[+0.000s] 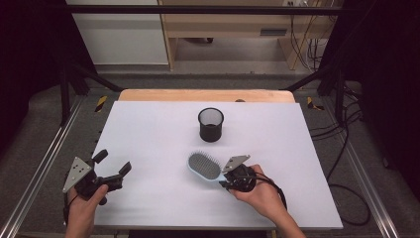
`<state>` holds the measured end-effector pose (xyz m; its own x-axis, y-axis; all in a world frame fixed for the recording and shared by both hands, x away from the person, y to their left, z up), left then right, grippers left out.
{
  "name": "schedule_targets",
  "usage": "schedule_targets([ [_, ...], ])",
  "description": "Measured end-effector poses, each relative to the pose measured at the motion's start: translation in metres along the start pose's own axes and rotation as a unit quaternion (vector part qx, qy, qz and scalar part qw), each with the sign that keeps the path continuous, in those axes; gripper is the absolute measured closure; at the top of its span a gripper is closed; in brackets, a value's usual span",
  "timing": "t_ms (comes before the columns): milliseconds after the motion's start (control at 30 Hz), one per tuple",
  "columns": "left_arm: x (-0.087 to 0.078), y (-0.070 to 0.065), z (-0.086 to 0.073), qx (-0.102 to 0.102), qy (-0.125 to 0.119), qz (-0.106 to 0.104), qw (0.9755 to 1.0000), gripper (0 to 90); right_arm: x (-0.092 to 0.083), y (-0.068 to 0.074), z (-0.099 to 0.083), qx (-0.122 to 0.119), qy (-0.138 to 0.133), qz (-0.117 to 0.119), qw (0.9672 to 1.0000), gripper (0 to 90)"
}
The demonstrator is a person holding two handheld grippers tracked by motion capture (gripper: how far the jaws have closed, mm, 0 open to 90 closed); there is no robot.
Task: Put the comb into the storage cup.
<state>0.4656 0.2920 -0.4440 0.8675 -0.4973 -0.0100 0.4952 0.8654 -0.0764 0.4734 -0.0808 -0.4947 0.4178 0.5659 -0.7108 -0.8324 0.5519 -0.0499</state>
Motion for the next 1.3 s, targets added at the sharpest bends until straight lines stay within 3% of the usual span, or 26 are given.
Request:
schedule_targets([
  [100,0.004,-0.008,0.004,-0.009,0.000,-0.006,0.9999,1.7,-0.005,-0.010,0.001,0.019,-0.033,-0.015,0.9992,69.7],
  [200,0.012,-0.019,0.011,-0.014,0.000,-0.019,0.9997,1.7,-0.010,-0.017,0.003,0.018,-0.061,-0.028,0.9976,69.7],
  [300,0.024,-0.033,0.018,0.001,0.007,-0.034,0.9994,1.7,-0.012,-0.022,0.003,0.025,-0.085,-0.041,0.9952,69.7],
  [367,0.034,-0.042,0.022,0.000,0.007,-0.044,0.9990,1.7,-0.011,-0.022,0.002,0.030,-0.097,-0.045,0.9938,69.7],
  [533,0.061,-0.067,0.030,-0.008,0.017,-0.067,0.9976,1.8,-0.005,-0.023,0.001,0.025,-0.107,-0.055,0.9924,69.7],
  [800,0.095,-0.101,0.037,-0.034,0.025,-0.097,0.9944,2.2,-0.008,-0.025,0.011,0.037,-0.154,-0.073,0.9847,69.7],
  [1000,0.108,-0.122,0.043,-0.028,0.025,-0.116,0.9926,2.1,-0.010,-0.024,0.016,0.043,-0.176,-0.082,0.9800,69.7],
  [1133,0.114,-0.130,0.049,-0.022,0.024,-0.122,0.9921,2.0,-0.011,-0.020,0.024,0.035,-0.184,-0.087,0.9785,69.7],
  [1300,0.119,-0.131,0.057,-0.019,0.023,-0.110,0.9935,2.0,-0.008,-0.021,0.035,0.041,-0.187,-0.090,0.9773,69.7],
])
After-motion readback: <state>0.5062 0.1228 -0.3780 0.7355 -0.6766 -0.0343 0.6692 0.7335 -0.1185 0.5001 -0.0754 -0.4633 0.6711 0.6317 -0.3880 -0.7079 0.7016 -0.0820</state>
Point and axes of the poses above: each handheld gripper's, and its own axes: x roughly forward along the jaws, z roughly out of its top, y roughly to its left, the point moved 6 cm from there along x, roughly forward along the jaws, and after that the axes turned 6 degrees about -y, right-handed, at the moved point
